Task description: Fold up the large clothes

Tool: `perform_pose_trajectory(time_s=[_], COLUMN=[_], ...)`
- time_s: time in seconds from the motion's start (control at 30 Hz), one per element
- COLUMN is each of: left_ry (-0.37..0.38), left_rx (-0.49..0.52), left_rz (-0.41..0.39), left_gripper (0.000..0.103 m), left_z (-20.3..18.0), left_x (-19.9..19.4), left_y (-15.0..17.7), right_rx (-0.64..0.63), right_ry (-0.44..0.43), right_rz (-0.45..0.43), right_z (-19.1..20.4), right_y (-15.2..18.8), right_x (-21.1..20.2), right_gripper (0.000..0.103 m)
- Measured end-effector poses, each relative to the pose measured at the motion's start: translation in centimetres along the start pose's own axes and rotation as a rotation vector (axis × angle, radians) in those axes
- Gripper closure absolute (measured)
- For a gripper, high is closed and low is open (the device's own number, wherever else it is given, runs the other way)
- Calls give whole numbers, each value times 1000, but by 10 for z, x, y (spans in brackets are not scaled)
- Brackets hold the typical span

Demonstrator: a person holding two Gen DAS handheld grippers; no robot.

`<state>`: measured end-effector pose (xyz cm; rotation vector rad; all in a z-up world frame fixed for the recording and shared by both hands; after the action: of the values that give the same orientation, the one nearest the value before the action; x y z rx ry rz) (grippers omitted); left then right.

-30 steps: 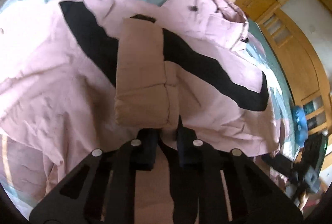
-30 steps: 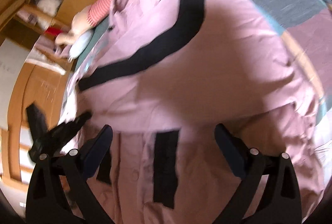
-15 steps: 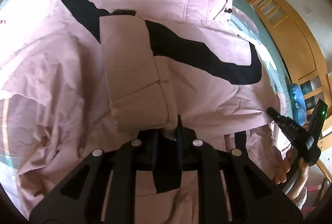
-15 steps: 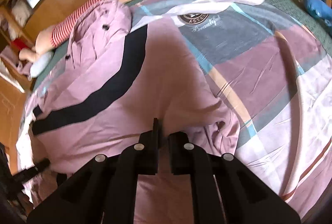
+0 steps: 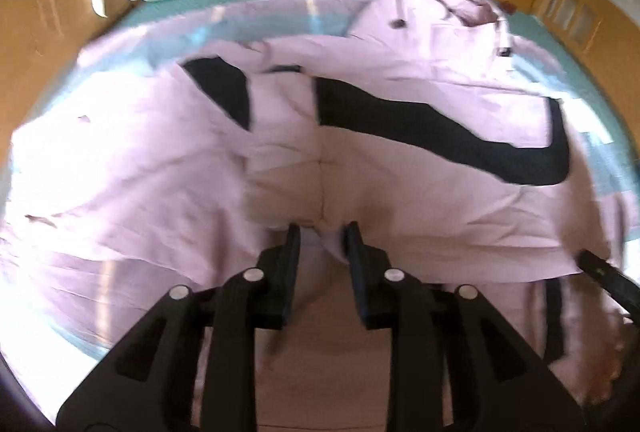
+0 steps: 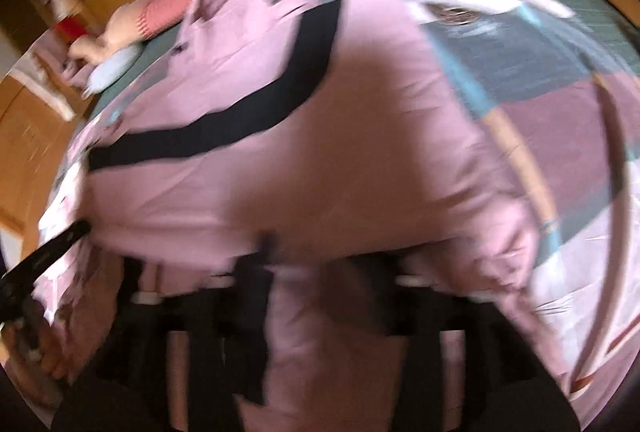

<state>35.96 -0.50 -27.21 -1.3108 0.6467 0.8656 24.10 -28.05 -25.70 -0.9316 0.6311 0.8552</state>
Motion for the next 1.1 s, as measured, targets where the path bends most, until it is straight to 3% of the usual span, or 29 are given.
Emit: perform_pose_trajectory(time_s=[0.1,0.13,0.23,0.3,0.37,0.4,0.43,0.47,0.5,0.6,0.67,0.7,0.8,0.9,0.97,1.1], left_ry=[-25,-32,-65,-76,-74,-69,-63,-56,-49,-77,-107,-112,-151,-268,-293,-262], left_rx=[-4,-1,30,39,32,26,20,10,-2,-29,-64,-90,-205,-335,-429,-568], left_rz=[11,10,-1,7,27,33,39,43,46,40,21,16,14,32,76,197], left_gripper=[67,67,65,64,63,62,62,61,60,60,57,50,39,35,32,32], left_z=[6,6,2,6,6,8,9,11,13,26,46,59,119,192,236,291], left_x=[2,2,1,0,3,3,3,2,1,-8,-17,-21,-25,-14,2,38], left_y=[1,0,-1,7,11,12,12,11,10,5,-2,-6,-15,-14,-8,13], right_rx=[-137,-243,-460,-457,-377,-331,-252,-181,-109,-135,-198,-213,-202,-187,-198,-204], right_ry=[-98,-132,-106,-38,134,175,218,250,259,274,322,340,321,302,319,330], right_rz=[-6,-71,-164,-213,-281,-289,-267,-196,-82,-70,-66,-70,-68,-66,-66,-67], right_z=[35,56,96,94,68,55,36,17,-3,-2,7,8,-1,-6,-3,-1], right_y=[5,9,20,17,0,-6,-13,-16,-15,-10,-7,-6,-8,-12,-10,-8], right_x=[-2,-11,-20,-20,-19,-18,-13,-1,19,28,32,34,31,30,31,31], right_gripper=[36,36,37,37,37,37,34,26,26,20,12,11,11,9,8,7])
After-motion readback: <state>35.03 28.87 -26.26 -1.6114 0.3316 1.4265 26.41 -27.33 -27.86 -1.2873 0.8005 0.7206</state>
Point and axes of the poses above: each gripper's, at about its wrist camera, not at the fingertips, and x roughly the way its jaws point, z to its left, y to its underside, the point moved 5 cm from there along x, roughly the way its jaws point, and after that the axes turned 10 degrees about -y, right-handed, at the moved point
